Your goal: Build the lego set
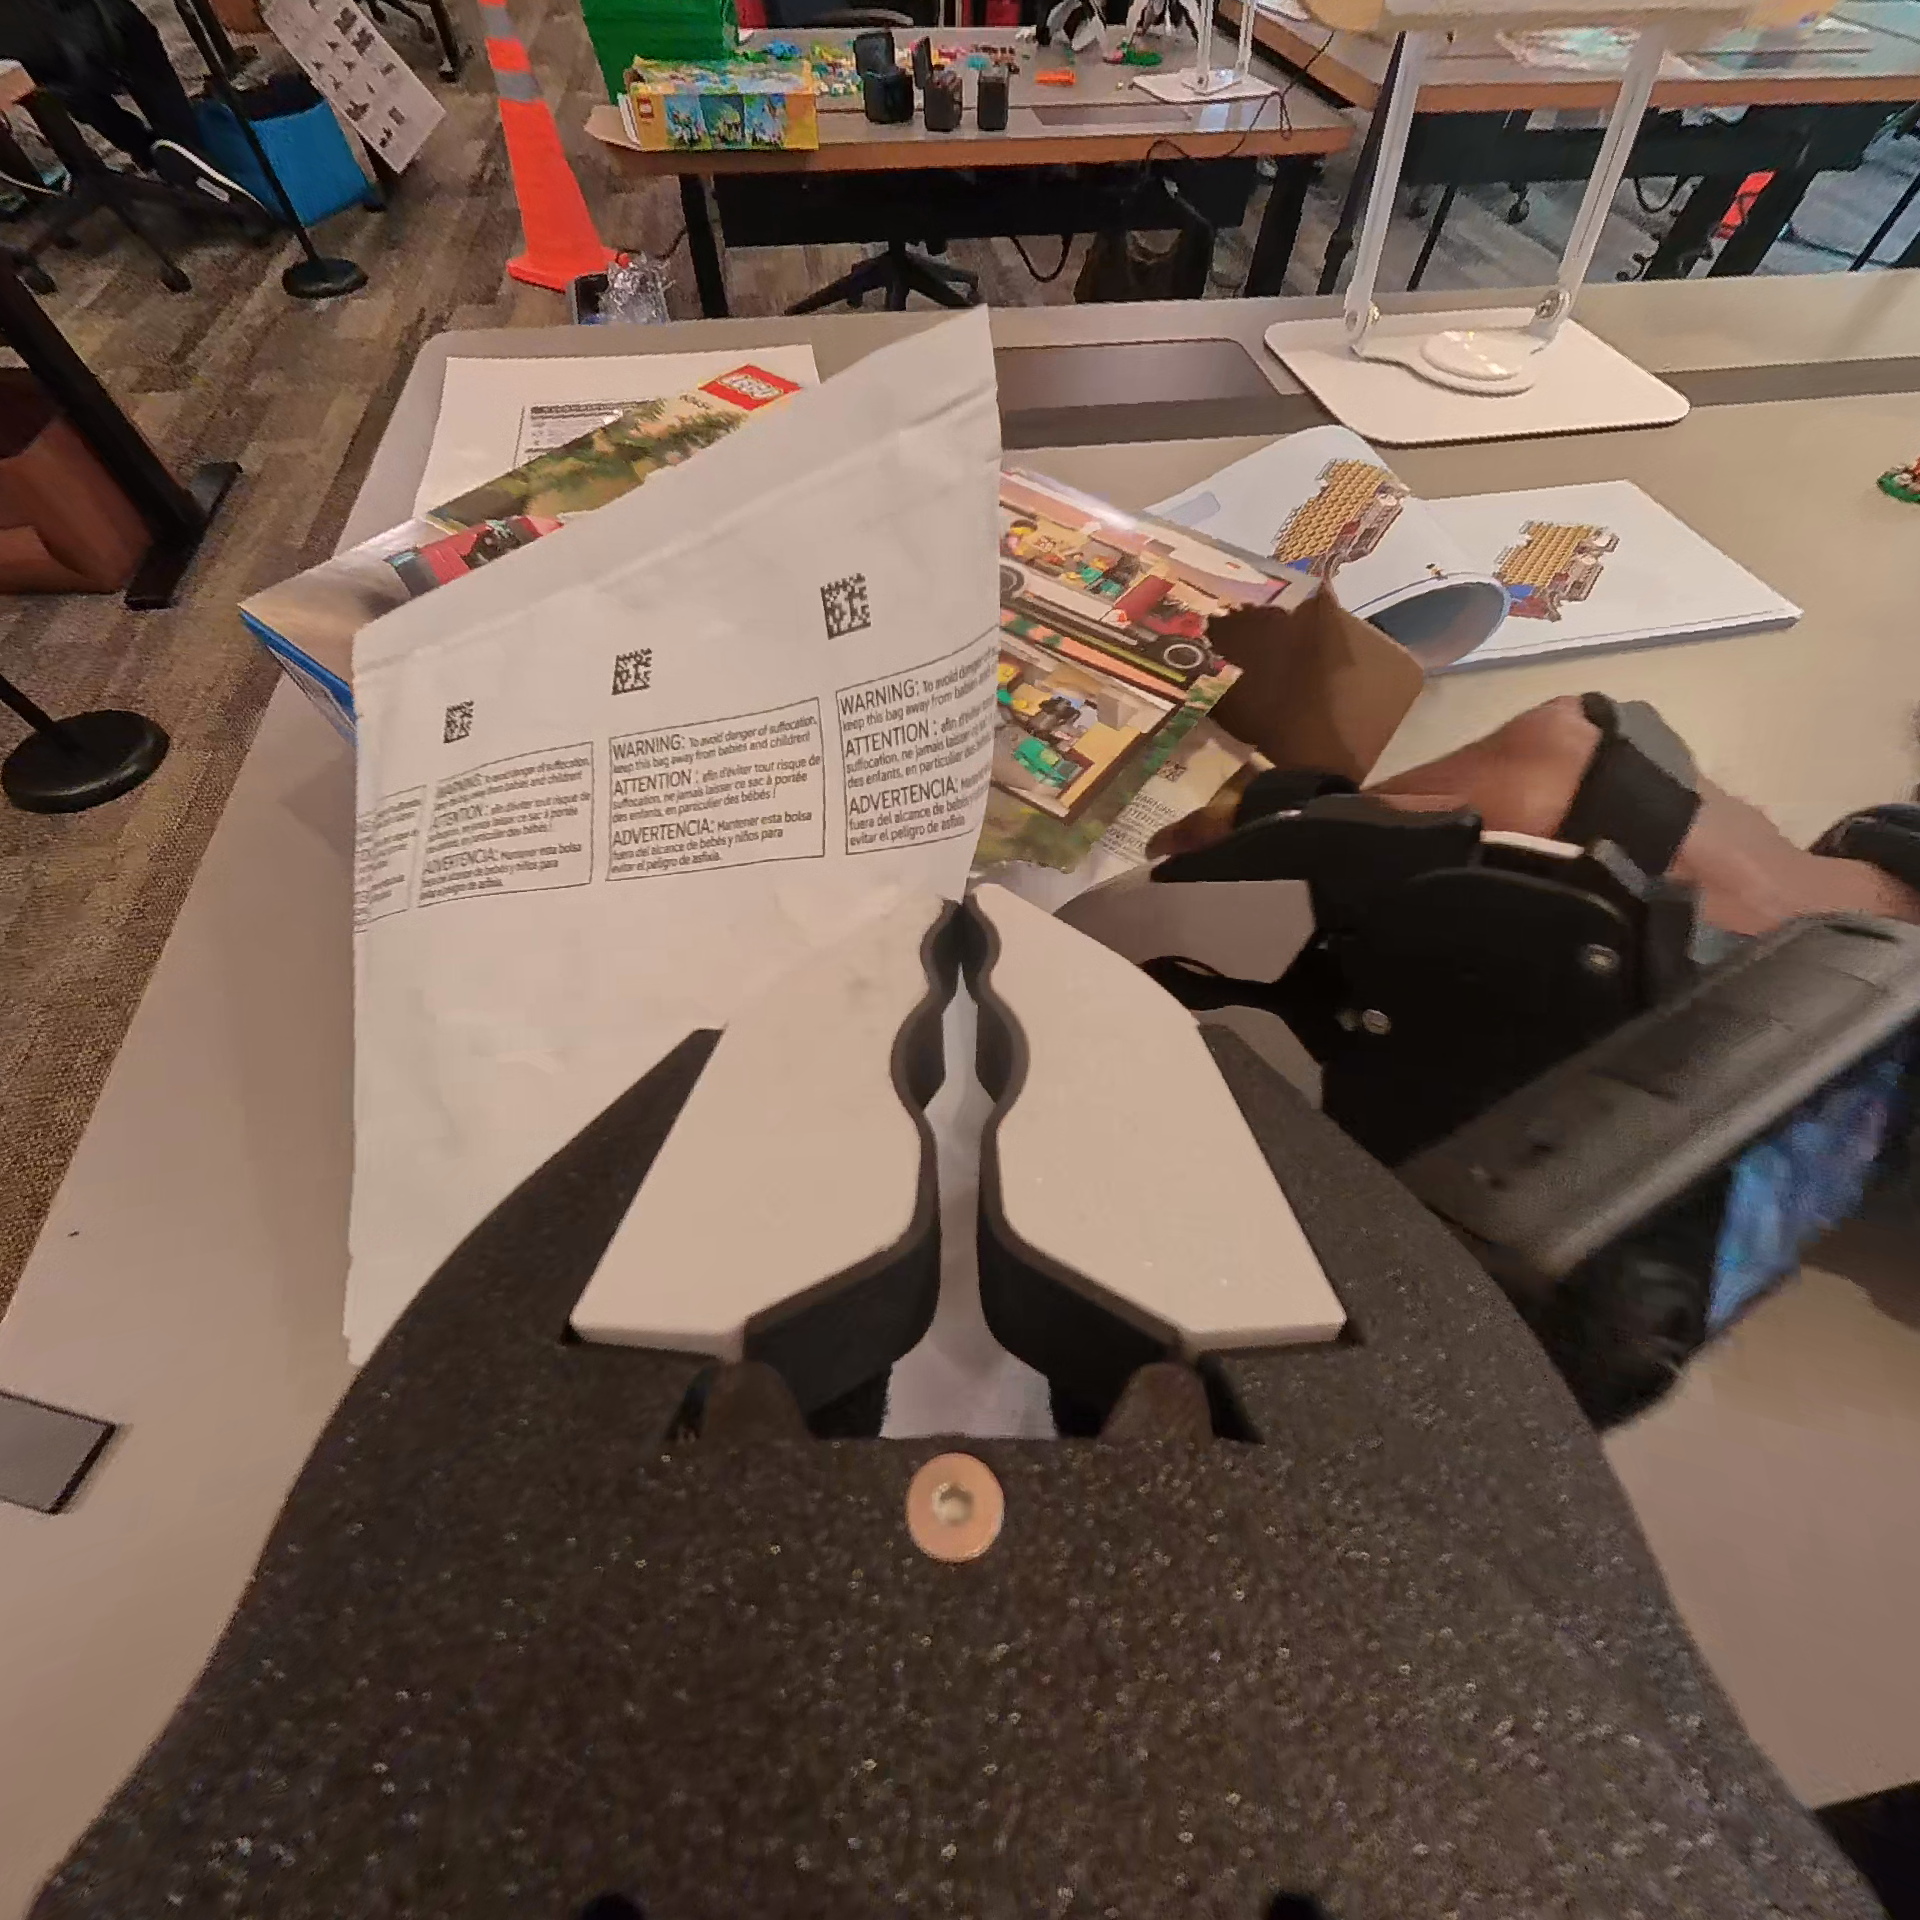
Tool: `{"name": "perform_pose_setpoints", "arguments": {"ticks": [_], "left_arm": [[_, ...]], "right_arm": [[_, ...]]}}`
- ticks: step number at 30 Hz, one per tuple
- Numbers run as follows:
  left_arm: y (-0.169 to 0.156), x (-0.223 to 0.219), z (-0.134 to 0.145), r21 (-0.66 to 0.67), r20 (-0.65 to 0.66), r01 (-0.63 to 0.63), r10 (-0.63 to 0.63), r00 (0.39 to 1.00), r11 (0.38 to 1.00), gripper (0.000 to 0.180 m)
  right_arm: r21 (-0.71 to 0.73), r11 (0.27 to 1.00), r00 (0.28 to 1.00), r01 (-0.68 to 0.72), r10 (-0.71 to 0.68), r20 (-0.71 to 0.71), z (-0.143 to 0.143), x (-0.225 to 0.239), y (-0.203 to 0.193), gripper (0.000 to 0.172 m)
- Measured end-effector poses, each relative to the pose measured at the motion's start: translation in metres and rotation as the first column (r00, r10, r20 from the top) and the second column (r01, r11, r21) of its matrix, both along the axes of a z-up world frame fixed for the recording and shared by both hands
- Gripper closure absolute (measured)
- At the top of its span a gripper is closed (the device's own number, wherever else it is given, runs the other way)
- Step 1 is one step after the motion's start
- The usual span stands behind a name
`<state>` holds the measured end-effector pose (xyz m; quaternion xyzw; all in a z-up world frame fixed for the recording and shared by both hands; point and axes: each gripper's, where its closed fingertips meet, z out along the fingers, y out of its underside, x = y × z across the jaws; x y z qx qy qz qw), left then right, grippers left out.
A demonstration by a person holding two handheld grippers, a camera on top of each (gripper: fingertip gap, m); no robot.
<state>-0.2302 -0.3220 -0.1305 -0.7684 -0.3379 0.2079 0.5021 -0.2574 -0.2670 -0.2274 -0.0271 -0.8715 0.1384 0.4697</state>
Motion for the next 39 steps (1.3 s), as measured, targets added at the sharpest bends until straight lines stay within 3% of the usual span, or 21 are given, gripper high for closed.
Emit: {"name": "perform_pose_setpoints", "arguments": {"ticks": [1, 8, 20, 31, 39], "left_arm": [[0.001, -0.001, -0.002, -0.005, 0.001, -0.001, 0.001, 1.0, 1.0, 0.18], [0.012, -0.002, -0.014, -0.066, 0.009, 0.017, -0.016, 1.0, 0.998, 0.18], [0.026, 0.001, -0.029, -0.352, -0.09, 0.003, -0.037, 0.995, 0.936, 0.18], [0.027, 0.001, -0.029, -0.418, -0.125, -0.018, -0.038, 0.991, 0.908, 0.18], [0.028, 0.003, -0.03, -0.455, -0.128, -0.008, -0.056, 0.99, 0.89, 0.18]], "right_arm": [[0.003, 1.0, 1.0, 0.0, 0.0, -0.022, 0.002, 0.003, 0.001, 0.172], [-0.015, 1.0, 0.989, -0.001, -0.001, -0.147, 0.012, 0.024, 0.007, 0.172], [-0.078, 0.994, 0.976, -0.08, 0.062, -0.211, 0.02, 0.058, 0.007, 0.172], [-0.141, 0.962, 0.947, -0.233, 0.191, -0.258, 0.031, 0.079, -0.001, 0.172], [-0.121, 0.943, 0.938, -0.309, 0.282, -0.2, 0.023, 0.116, 0.002, 0.172]]}}
